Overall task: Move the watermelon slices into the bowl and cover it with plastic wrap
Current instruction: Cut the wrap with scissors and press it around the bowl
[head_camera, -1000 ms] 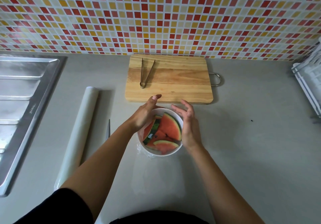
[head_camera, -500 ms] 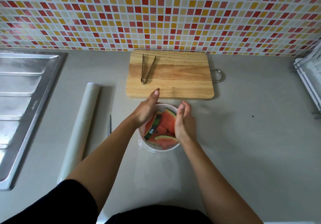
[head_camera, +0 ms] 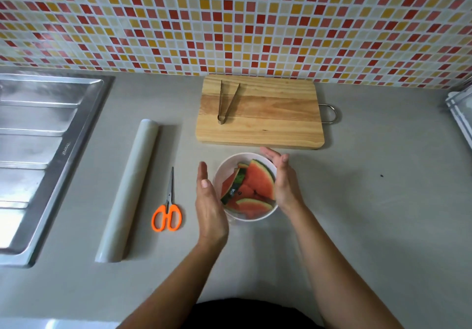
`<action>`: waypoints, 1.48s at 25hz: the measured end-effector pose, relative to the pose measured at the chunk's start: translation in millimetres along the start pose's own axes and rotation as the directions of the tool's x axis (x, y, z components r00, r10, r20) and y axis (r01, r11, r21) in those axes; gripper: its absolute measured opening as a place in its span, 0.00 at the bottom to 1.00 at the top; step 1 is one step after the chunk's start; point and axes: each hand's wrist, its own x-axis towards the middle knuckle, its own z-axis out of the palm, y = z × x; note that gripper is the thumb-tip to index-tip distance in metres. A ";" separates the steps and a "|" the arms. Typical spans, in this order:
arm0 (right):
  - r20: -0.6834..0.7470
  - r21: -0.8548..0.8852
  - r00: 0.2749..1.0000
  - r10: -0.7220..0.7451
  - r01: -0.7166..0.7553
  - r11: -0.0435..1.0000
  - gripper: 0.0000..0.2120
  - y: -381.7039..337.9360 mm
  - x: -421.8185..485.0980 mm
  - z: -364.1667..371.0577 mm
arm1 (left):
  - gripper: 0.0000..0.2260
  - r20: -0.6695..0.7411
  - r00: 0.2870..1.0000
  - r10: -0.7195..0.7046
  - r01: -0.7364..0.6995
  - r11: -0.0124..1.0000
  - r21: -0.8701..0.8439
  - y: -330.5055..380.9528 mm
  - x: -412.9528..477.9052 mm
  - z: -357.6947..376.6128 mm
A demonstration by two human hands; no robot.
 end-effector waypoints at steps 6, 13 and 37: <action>-0.039 0.200 0.982 0.183 -0.172 0.965 0.39 11.3 8.5 9.4 | 0.20 -0.198 0.977 -0.076 0.043 0.986 -0.162 -7.0 -1.8 26.4; -0.122 -0.018 0.935 0.332 -0.336 0.942 0.58 7.2 11.8 13.4 | 0.17 -0.167 0.977 -0.129 0.097 0.978 -0.187 -8.0 9.4 23.1; -0.023 0.264 1.000 0.014 -0.008 0.964 0.54 -9.0 10.0 -17.8 | 0.22 -0.068 0.997 -0.047 0.037 0.989 -0.146 0.4 38.9 -1.1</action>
